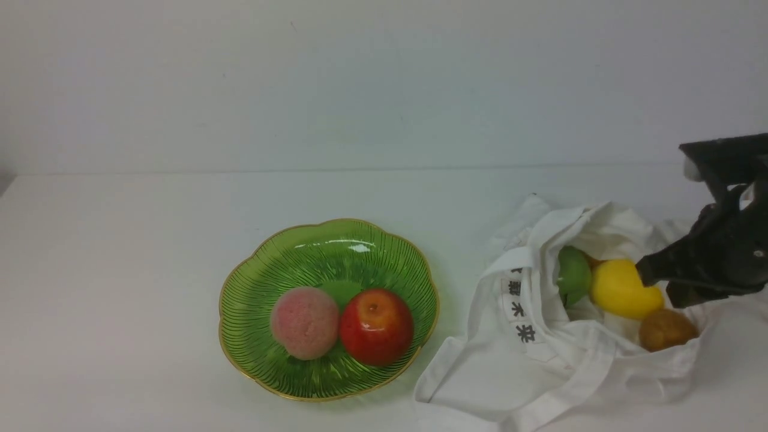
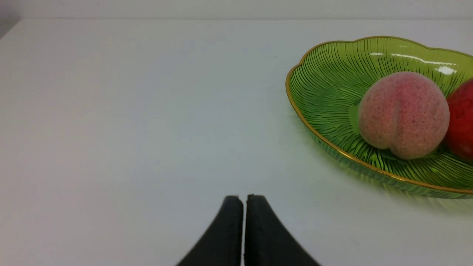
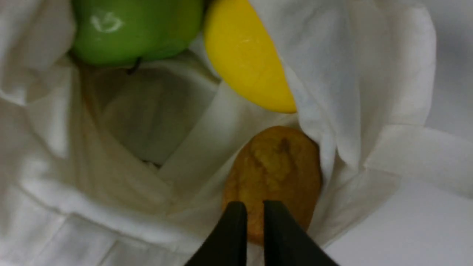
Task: Take the fruit out of the cloth bag on the white table and place them on a plate.
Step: 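Reach for the kiwi in the white bag with the right gripper, then take the fruit out of the bag and place it in the dish with the right gripper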
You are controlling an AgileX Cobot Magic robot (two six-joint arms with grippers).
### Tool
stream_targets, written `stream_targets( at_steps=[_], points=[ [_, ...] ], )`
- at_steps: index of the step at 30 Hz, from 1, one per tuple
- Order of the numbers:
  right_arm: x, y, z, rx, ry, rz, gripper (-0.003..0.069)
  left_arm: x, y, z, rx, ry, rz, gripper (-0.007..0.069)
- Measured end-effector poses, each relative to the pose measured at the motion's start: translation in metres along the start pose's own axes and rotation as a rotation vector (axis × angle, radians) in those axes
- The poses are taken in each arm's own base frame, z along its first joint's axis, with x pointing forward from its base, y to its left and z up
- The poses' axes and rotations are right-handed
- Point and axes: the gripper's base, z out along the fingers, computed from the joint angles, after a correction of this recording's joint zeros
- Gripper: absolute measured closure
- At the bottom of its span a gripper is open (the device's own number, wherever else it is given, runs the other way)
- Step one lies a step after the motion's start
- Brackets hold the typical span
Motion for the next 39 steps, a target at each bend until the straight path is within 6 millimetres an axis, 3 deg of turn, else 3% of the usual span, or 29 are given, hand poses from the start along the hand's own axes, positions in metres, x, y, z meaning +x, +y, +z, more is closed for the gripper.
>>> stream_targets(
  at_steps=[2,5,11,14,18,21,23,28,36,39],
  points=[
    [-0.003,-0.001,0.005,0.009,-0.012,0.003,0.0511,0.0,0.0,0.0,0.0,0.0,0.0,0.0632],
    [-0.008,-0.001,0.013,0.01,-0.031,0.004,0.0342,0.0,0.0,0.0,0.0,0.0,0.0,0.0632],
    [-0.007,0.0,0.035,0.009,0.051,0.001,0.011,0.0,0.0,0.0,0.0,0.0,0.0,0.0632],
    [-0.003,0.0,0.046,0.009,0.124,0.0,0.0065,0.0,0.0,0.0,0.0,0.0,0.0,0.0632],
    [-0.001,0.001,0.055,0.009,0.167,0.0,0.0064,0.0,0.0,0.0,0.0,0.0,0.0,0.0632],
    [-0.001,0.001,0.058,0.009,0.18,-0.002,0.0146,0.0,0.0,0.0,0.0,0.0,0.0,0.0632],
    [0.0,0.001,0.057,0.009,0.184,-0.002,0.0249,0.0,0.0,0.0,0.0,0.0,0.0,0.0632],
    [-0.001,0.001,0.051,0.009,0.164,-0.001,0.0242,0.0,0.0,0.0,0.0,0.0,0.0,0.0632],
    [-0.004,0.003,-0.015,-0.022,-0.091,0.029,0.0242,0.0,0.0,0.0,0.0,0.0,0.0,0.0632],
    [-0.007,0.017,-0.041,-0.113,-0.237,0.022,0.0242,0.0,0.0,0.0,0.0,0.0,0.0,0.0632]
  ],
)
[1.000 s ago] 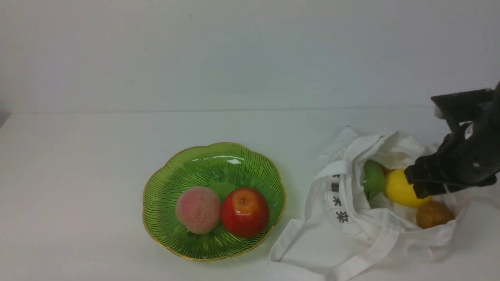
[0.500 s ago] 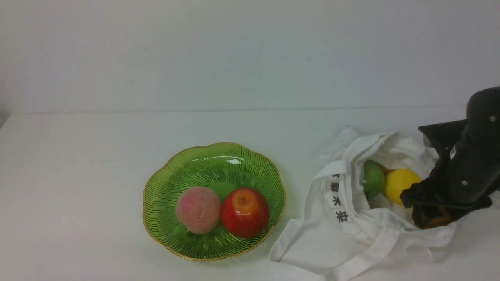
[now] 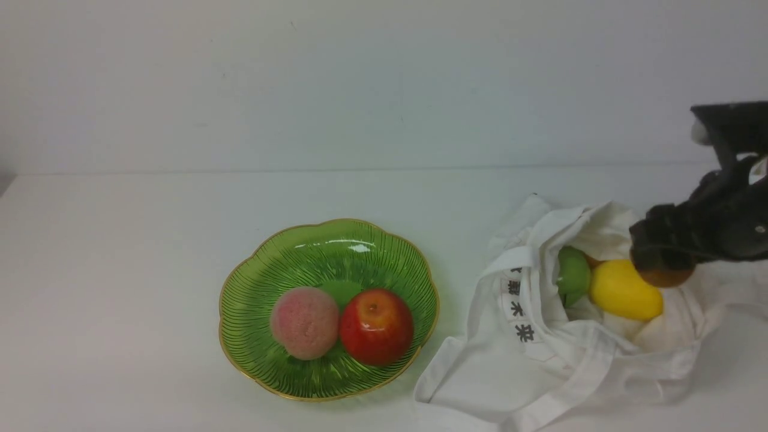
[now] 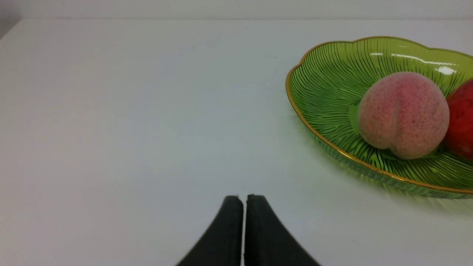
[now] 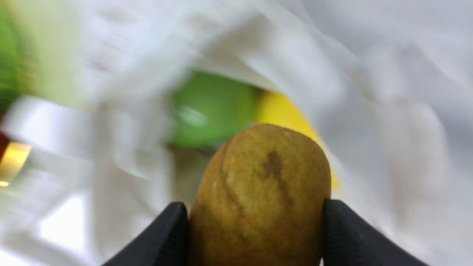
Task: Take the fruit out of the cloth bag on the white table and place them on a plate.
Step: 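Take the fruit out of the bag and place it in the dish with the right gripper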
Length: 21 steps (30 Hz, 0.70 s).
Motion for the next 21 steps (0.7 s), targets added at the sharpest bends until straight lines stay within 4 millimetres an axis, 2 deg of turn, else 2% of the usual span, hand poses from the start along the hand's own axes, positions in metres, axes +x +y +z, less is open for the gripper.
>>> stream_targets(
  at_steps=[1,4,8,10,12,13,15,16,20,21],
  points=[
    [-0.001,0.004,-0.002,-0.017,-0.017,-0.006,0.0242,0.0,0.0,0.0,0.0,0.0,0.0,0.0632],
    [-0.008,0.052,-0.009,-0.214,-0.157,-0.118,0.0242,0.0,0.0,0.0,0.0,0.0,0.0,0.0632],
    [-0.01,0.093,0.004,-0.342,-0.219,-0.186,0.0242,0.0,0.0,0.0,0.0,0.0,0.0,0.0632],
    [-0.013,0.113,0.022,-0.383,-0.226,-0.213,0.0242,0.0,0.0,0.0,0.0,0.0,0.0,0.0632],
    [-0.017,0.12,0.03,-0.393,-0.232,-0.215,0.0242,0.0,0.0,0.0,0.0,0.0,0.0,0.0632],
    [-0.025,0.131,0.046,-0.402,-0.228,-0.211,0.0242,0.0,0.0,0.0,0.0,0.0,0.0,0.0632],
    [-0.03,0.135,0.06,-0.402,-0.213,-0.208,0.0242,0.0,0.0,0.0,0.0,0.0,0.0,0.0632],
    [-0.039,0.141,0.075,-0.403,-0.205,-0.208,0.0242,0.0,0.0,0.0,0.0,0.0,0.0,0.0632],
    [-0.051,0.152,0.115,-0.416,-0.139,-0.214,0.0242,0.0,0.0,0.0,0.0,0.0,-0.001,0.0632],
    [-0.049,0.152,0.118,-0.417,-0.129,-0.215,0.0242,0.0,0.0,0.0,0.0,0.0,-0.001,0.0632]
  ],
)
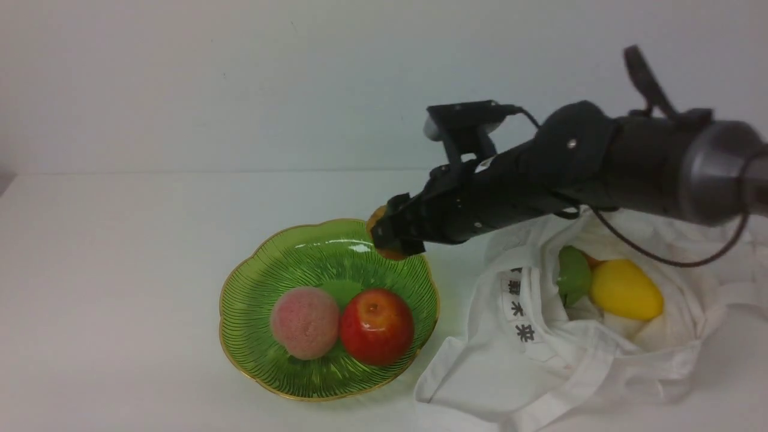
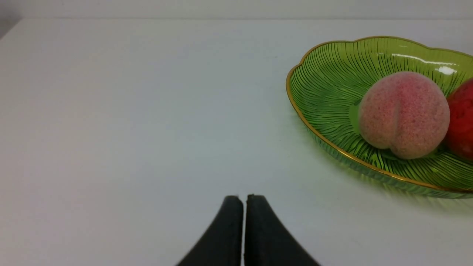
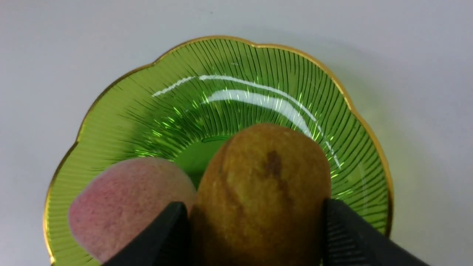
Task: Take the fruit out of the cloth bag on the white table and place them on a plate.
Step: 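Take the fruit out of the bag and place it in the dish with the right gripper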
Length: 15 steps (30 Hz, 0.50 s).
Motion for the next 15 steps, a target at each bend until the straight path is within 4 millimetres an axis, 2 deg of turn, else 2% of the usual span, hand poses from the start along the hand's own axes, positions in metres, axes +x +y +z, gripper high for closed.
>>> stream_targets(
  at_steps=[2,5,6,7,9,10,11,15],
  points=[
    [0.0,-0.003,0.024,-0.025,0.055,0.002,0.0242,0.0,0.0,0.0,0.0,0.0,0.0,0.0632],
    [0.001,-0.006,0.036,-0.035,0.086,0.005,0.0238,0.0,0.0,0.0,0.0,0.0,0.0,0.0632],
    [0.003,-0.008,0.043,-0.038,0.1,0.007,0.0211,0.0,0.0,0.0,0.0,0.0,0.0,0.0632],
    [0.003,-0.008,0.044,-0.038,0.102,0.008,0.0201,0.0,0.0,0.0,0.0,0.0,0.0,0.0632],
    [0.004,-0.009,0.046,-0.039,0.108,0.01,0.0099,0.0,0.0,0.0,0.0,0.0,0.0,0.0632],
    [0.004,-0.009,0.046,-0.039,0.108,0.01,0.0081,0.0,0.0,0.0,0.0,0.0,0.0,0.0632],
    [0.004,-0.008,0.046,-0.04,0.11,0.009,0.0034,0.0,0.0,0.0,0.0,0.0,0.0,0.0632],
    [0.003,-0.007,0.045,-0.045,0.118,-0.005,-0.0026,0.0,0.0,0.0,0.0,0.0,0.0,0.0632]
  ],
)
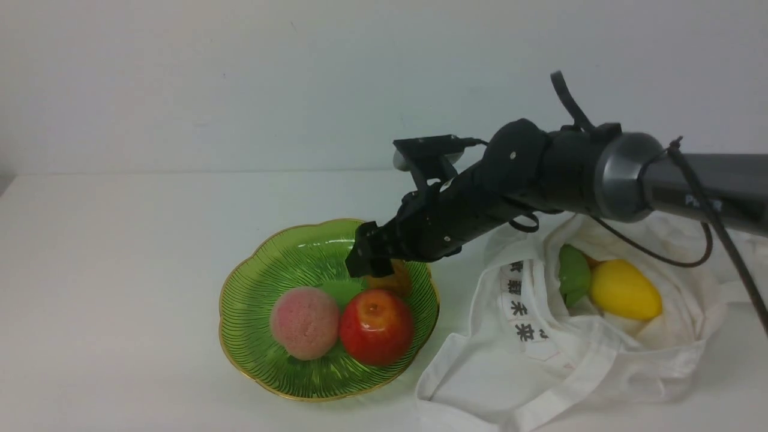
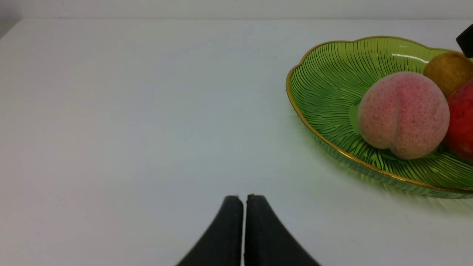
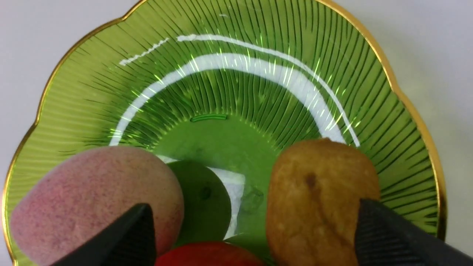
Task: Take the fruit out of the cloth bag on the white table and place them on a plate.
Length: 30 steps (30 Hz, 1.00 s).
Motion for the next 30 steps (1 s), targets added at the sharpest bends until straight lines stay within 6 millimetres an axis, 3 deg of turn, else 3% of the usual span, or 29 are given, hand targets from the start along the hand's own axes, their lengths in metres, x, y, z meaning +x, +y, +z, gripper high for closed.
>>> stream_targets(
  at_steps=[2,5,6,7,8,9,10,11,14,15,16,17,20,21,24,27,28,30],
  points=[
    [-0.003,0.003,-0.007,0.0,0.011,-0.03,-0.0029,0.0,0.0,0.0,0.0,0.0,0.0,0.0632],
    [-0.015,0.013,-0.042,0.027,0.033,-0.085,0.0026,0.0,0.0,0.0,0.0,0.0,0.001,0.0632],
    [-0.016,0.014,-0.045,0.031,0.033,-0.087,0.0033,0.0,0.0,0.0,0.0,0.0,0.001,0.0632],
    [-0.023,0.02,-0.073,0.079,0.021,-0.102,0.0107,0.0,0.0,0.0,0.0,0.0,0.001,0.0632],
    [-0.025,0.021,-0.08,0.095,0.012,-0.105,0.013,0.0,0.0,0.0,0.0,0.0,0.001,0.0632],
    [-0.03,0.027,-0.118,0.172,-0.01,-0.116,0.0247,0.0,0.0,0.0,0.0,0.0,0.001,0.0632],
    [-0.031,0.028,-0.122,0.181,-0.014,-0.117,0.0262,0.0,0.0,0.0,0.0,0.0,0.001,0.0632],
    [-0.033,0.033,-0.158,0.256,-0.057,-0.118,0.0365,0.0,0.0,0.0,0.0,0.0,0.001,0.0632],
    [-0.032,0.042,-0.208,0.341,-0.124,-0.101,0.0538,0.0,0.0,0.0,0.0,0.0,0.001,0.0632],
    [-0.028,0.049,-0.246,0.39,-0.191,-0.086,0.0614,0.0,0.0,0.0,0.0,0.0,0.001,0.0632],
    [-0.022,0.056,-0.273,0.408,-0.243,-0.074,0.0643,0.0,0.0,0.0,0.0,0.0,0.001,0.0632],
    [-0.019,0.058,-0.281,0.412,-0.259,-0.072,0.0649,0.0,0.0,0.0,0.0,0.0,0.001,0.0632],
    [0.007,0.071,-0.329,0.412,-0.369,-0.06,0.0667,0.0,0.0,0.0,0.0,0.0,0.001,0.0632],
    [0.028,0.077,-0.354,0.403,-0.445,-0.06,0.0671,0.0,0.0,0.0,0.0,0.0,0.001,0.0632],
    [0.076,0.082,-0.378,0.382,-0.573,-0.082,0.0673,0.0,0.0,0.0,0.0,0.0,0.001,0.0632],
    [0.127,0.079,-0.378,0.354,-0.686,-0.105,0.0673,0.0,0.0,0.0,0.0,0.0,0.001,0.0632],
    [0.129,0.079,-0.379,0.349,-0.707,-0.11,0.0673,0.0,0.0,0.0,0.0,0.0,0.001,0.0632],
    [0.171,0.077,-0.378,0.317,-0.834,-0.133,0.0673,0.0,0.0,0.0,0.0,0.0,0.0,0.0632]
  ],
)
